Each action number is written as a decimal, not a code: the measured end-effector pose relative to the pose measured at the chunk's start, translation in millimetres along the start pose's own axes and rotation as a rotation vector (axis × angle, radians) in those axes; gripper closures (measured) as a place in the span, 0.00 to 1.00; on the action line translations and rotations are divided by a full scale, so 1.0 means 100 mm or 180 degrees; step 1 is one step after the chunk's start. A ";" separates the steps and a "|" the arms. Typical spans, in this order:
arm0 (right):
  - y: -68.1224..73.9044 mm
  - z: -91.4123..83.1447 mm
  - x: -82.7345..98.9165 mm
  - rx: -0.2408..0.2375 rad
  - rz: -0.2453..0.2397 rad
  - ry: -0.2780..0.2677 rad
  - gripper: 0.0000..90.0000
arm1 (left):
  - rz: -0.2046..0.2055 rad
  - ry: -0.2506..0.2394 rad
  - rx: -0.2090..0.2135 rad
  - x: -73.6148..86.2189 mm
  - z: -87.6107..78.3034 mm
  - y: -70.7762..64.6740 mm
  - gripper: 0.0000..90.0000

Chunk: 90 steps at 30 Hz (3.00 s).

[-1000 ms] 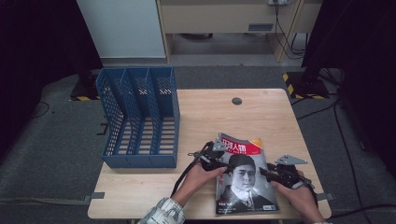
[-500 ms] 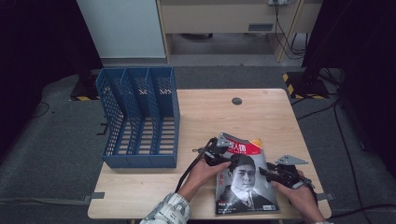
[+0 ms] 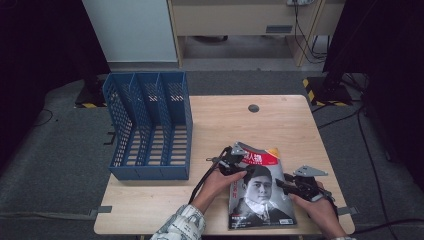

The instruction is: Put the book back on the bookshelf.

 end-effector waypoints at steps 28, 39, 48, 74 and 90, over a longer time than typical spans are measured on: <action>0.06 0.06 -0.03 0.0082 -0.0238 -0.0054 0.59 | -0.0137 -0.0001 0.0026 -0.03 -0.04 -0.05 0.67; 0.06 0.07 -0.04 0.0105 -0.0244 -0.0051 0.54 | -0.0124 -0.0045 -0.0080 -0.12 -0.10 -0.11 0.84; 0.07 0.08 -0.04 0.0121 -0.0237 -0.0042 0.50 | -0.0132 -0.0086 -0.0034 -0.19 -0.13 -0.16 0.90; -0.08 -0.05 -0.12 0.0369 -0.0082 -0.0092 0.37 | -0.0048 -0.0361 0.0008 -0.57 -0.37 -0.23 0.94; -0.13 -0.03 -0.05 0.0444 -0.0052 0.0048 0.40 | -0.0023 -0.0573 -0.0010 -0.94 -0.60 -0.20 0.96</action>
Point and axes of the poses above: each handheld gripper's, and its own axes: z roughly forward along the jaws, x roughly out of its underside, y roughly to its left, the point moved 6 cm from there along z, roughly forward along the jaws, and after that the axes turned 12 degrees about -y, right-handed, at the moved point
